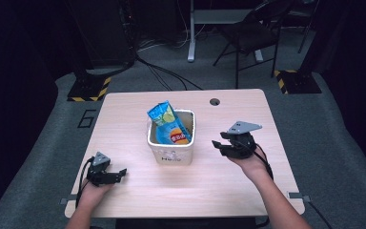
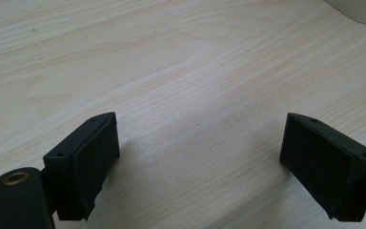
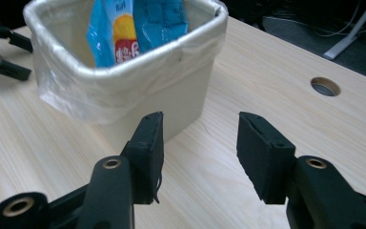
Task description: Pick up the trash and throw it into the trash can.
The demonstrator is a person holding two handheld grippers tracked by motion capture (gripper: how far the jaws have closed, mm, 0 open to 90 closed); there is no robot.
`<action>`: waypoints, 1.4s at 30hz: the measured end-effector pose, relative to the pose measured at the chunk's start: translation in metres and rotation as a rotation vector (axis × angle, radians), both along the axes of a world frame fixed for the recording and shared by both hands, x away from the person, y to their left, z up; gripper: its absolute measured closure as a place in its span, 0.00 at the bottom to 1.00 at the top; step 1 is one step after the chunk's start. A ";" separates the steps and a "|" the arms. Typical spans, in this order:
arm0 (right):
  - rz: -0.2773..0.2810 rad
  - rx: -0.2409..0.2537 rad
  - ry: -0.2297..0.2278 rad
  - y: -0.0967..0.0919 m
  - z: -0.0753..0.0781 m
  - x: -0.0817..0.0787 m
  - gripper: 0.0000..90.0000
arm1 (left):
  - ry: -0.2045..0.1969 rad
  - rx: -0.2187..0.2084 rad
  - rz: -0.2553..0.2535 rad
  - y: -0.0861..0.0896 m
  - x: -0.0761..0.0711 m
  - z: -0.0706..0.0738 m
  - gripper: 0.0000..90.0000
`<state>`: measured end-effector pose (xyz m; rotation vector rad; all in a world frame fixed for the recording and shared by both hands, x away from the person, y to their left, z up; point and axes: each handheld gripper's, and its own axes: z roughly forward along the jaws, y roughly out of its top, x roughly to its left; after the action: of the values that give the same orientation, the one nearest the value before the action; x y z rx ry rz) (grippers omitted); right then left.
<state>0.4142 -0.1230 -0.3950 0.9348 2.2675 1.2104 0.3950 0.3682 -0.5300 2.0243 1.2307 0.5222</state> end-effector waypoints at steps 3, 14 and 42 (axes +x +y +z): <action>-0.016 -0.027 -0.014 -0.008 -0.003 -0.006 0.57 | -0.001 0.000 0.000 0.000 0.000 0.000 0.14; -0.096 -0.037 -0.001 -0.037 -0.019 -0.018 0.57 | -0.002 0.000 0.004 0.000 -0.002 0.000 0.14; -0.228 -0.040 0.074 -0.081 -0.075 -0.027 0.56 | -0.001 0.001 0.003 0.000 -0.002 0.000 0.14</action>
<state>0.3870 -0.2038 -0.4705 1.2032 2.1606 1.0446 0.3933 0.3679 -0.5301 2.0233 1.2333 0.5260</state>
